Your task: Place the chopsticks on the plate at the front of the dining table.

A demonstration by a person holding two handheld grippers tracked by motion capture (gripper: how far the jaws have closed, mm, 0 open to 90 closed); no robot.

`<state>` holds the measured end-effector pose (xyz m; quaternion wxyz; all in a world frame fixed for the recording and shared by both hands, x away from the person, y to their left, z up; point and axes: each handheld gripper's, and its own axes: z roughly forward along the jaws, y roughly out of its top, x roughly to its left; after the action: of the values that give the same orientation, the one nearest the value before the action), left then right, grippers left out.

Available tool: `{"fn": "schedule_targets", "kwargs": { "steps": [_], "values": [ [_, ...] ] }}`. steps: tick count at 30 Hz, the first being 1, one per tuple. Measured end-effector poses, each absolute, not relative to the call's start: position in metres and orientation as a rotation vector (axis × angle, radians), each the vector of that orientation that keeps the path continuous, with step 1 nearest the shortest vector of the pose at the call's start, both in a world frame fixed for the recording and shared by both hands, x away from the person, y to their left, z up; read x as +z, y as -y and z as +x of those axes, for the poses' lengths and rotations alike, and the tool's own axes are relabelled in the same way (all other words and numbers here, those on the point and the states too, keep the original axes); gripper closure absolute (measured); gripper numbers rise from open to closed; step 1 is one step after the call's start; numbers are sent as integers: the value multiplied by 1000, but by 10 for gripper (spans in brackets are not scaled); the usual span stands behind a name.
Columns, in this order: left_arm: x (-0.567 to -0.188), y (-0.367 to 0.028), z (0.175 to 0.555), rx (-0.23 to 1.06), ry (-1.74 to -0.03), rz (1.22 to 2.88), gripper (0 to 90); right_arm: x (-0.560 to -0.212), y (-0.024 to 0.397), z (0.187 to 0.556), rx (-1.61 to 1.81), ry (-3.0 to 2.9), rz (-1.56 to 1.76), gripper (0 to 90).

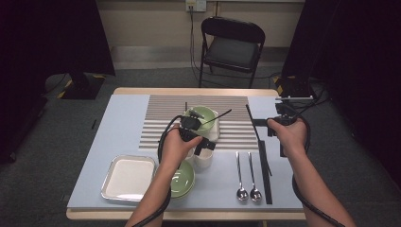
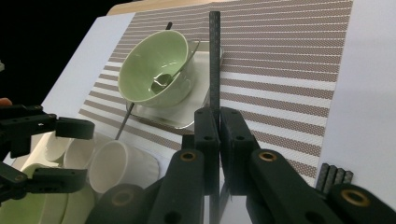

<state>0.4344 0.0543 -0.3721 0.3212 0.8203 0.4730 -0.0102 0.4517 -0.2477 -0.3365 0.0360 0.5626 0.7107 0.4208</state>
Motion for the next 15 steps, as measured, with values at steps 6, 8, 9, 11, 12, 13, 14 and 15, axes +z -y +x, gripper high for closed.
{"fn": "schedule_targets", "kwargs": {
  "steps": [6,8,9,11,12,13,14,15],
  "values": [
    [-373,-50,435,-34,-1235,2161,177,-337,245,452,1301,-2186,1721,865],
    [-372,-48,434,-26,-1235,2159,177,-336,244,452,1303,-2188,1719,865],
    [-372,-47,434,-31,-1230,2161,177,-336,244,452,1305,-2188,1720,865],
    [-371,-46,434,-24,-1229,2167,177,-336,242,452,1304,-2191,1715,865],
    [-370,-46,434,-26,-1224,2169,177,-336,241,452,1308,-2190,1716,865],
    [-370,-45,434,-24,-1222,2161,177,-336,241,452,1308,-2191,1714,865],
    [-370,-44,433,-24,-1224,2160,177,-336,240,452,1308,-2191,1712,865],
    [-370,-43,433,-22,-1220,2165,177,-336,239,452,1310,-2191,1710,865]
  ]
}}
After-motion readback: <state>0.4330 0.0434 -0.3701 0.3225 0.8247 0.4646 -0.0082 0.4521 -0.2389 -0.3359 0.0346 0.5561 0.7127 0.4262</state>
